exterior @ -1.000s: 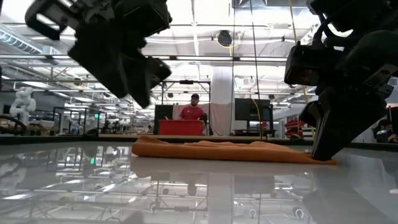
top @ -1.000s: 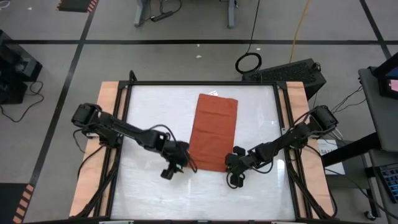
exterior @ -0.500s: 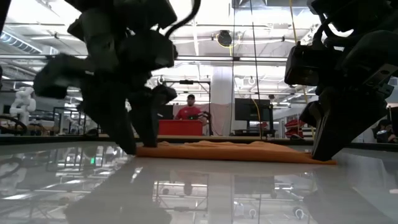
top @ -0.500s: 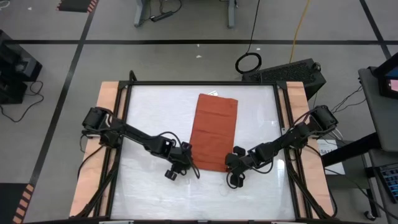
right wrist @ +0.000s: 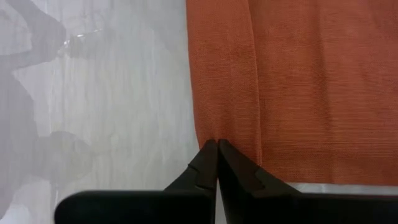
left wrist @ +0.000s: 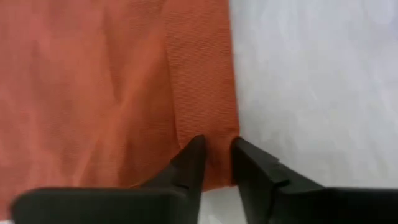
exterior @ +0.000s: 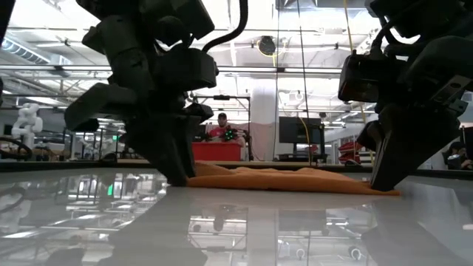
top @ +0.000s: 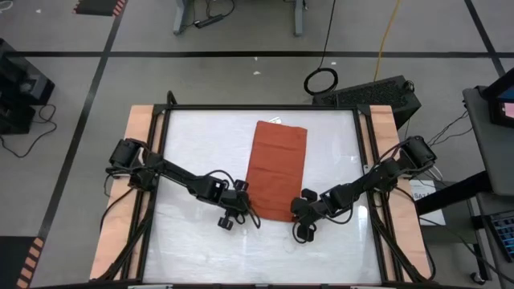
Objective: Roll towel
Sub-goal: Roll the orange towel
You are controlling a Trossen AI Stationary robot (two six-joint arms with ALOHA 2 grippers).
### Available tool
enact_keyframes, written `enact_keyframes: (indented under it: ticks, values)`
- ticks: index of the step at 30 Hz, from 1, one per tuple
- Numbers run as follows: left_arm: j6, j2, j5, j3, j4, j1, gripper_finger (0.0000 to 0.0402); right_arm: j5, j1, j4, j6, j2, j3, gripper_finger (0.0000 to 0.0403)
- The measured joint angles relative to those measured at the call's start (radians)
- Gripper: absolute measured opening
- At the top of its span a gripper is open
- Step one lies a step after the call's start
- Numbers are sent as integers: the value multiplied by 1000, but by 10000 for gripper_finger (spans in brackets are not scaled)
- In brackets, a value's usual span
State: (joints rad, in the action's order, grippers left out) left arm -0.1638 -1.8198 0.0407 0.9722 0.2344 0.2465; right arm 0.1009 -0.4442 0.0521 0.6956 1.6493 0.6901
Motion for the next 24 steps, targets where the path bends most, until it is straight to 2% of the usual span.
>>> enact_keyframes:
  ticks: [4, 8, 11, 16, 20, 24]
  values:
    - [-6, 0, -1, 0, 3, -13, 13, -15, 1, -2, 4, 0, 0, 1]
    - [-1, 4, -51, -1, 9, -23, 9, -50, 0, -6, 17, -7, -1, 1]
    - [32, 17, -185, -3, 14, -44, 5, -79, 0, -8, 38, -24, -3, 1]
    - [180, 32, -500, -1, 10, -98, 4, -150, 0, -23, 98, -79, -3, 2]
    - [275, 31, -594, 0, 7, -119, 3, -197, -1, -36, 137, -117, -2, 2]
    - [355, 31, -644, 0, -28, -139, 2, -270, 0, -41, 157, -122, -1, 2]
